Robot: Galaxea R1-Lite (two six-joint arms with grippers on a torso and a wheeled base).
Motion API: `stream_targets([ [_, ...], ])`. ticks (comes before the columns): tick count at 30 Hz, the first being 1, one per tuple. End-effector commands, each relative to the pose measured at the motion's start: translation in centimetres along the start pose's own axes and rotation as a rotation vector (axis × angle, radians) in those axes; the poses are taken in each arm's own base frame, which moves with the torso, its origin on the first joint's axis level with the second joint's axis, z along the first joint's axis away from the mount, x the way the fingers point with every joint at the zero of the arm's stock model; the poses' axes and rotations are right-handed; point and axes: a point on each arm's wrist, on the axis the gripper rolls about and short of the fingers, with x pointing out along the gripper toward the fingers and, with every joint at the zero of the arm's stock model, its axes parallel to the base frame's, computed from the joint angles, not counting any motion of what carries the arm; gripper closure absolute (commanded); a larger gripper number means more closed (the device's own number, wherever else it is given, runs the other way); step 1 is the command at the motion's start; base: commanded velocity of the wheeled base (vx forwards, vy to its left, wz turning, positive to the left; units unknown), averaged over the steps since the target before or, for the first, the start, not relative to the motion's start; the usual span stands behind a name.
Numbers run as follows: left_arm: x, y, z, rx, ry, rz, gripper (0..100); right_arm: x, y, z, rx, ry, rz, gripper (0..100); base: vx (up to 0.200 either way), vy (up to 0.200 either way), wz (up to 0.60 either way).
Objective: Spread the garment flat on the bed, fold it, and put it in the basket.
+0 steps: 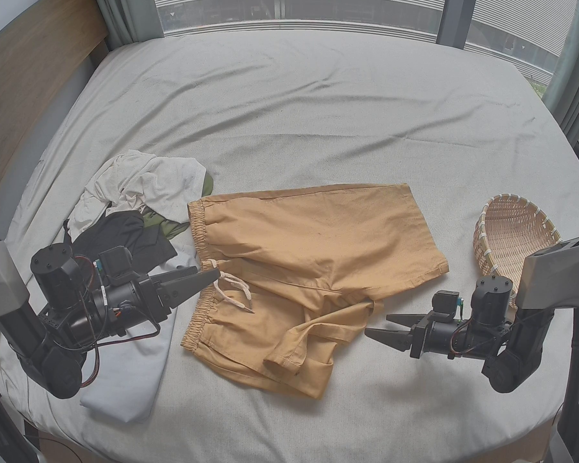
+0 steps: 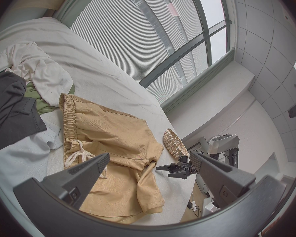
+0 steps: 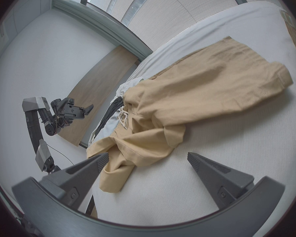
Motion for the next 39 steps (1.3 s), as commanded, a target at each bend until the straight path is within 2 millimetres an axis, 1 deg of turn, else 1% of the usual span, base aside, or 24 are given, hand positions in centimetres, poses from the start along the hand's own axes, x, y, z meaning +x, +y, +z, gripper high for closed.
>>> stream_targets([
  [1,0.1,0.1,-0.2,-0.005,0.005,0.002,0,0.7,-0.8,-1.2,0.012,0.033,-0.006,0,0.000,0.000,0.00],
  [5,0.1,0.1,-0.2,-0.005,0.005,0.002,0,1.2,-1.3,-1.4,0.010,0.033,-0.007,0,0.000,0.000,0.00],
  [11,0.1,0.1,-0.2,-0.005,0.005,0.002,0,1.5,-1.3,-1.1,-0.001,0.019,-0.005,0,0.000,0.000,0.00],
  [16,0.1,0.1,-0.2,-0.005,0.005,0.002,0,2.0,-0.8,-1.5,0.004,0.029,-0.014,0,0.000,0.000,0.00],
  [17,0.0,0.2,-0.2,-0.005,0.004,0.004,0,2.3,-0.6,-2.0,0.009,0.046,-0.008,0,0.000,0.000,0.00],
  [20,0.0,0.2,-0.2,-0.005,0.004,0.004,0,2.8,-0.3,-2.4,0.018,0.061,0.004,0,0.000,0.000,0.00],
  [28,0.0,0.2,-0.2,-0.005,0.004,0.004,0,3.3,-0.1,-2.3,0.073,0.056,0.017,0,0.000,0.000,0.00],
  [29,0.0,0.1,-0.2,-0.006,0.006,0.003,0,3.6,-0.2,-2.1,0.080,0.046,0.019,100,0.000,0.000,0.00],
  [35,0.0,0.2,-0.2,-0.006,0.005,0.004,0,4.4,-0.8,-2.2,0.078,0.039,0.022,100,0.000,0.000,0.00],
  [39,0.0,0.2,-0.2,-0.006,0.005,0.004,0,4.5,-0.5,-2.1,0.073,0.036,0.029,100,0.000,0.000,0.00],
])
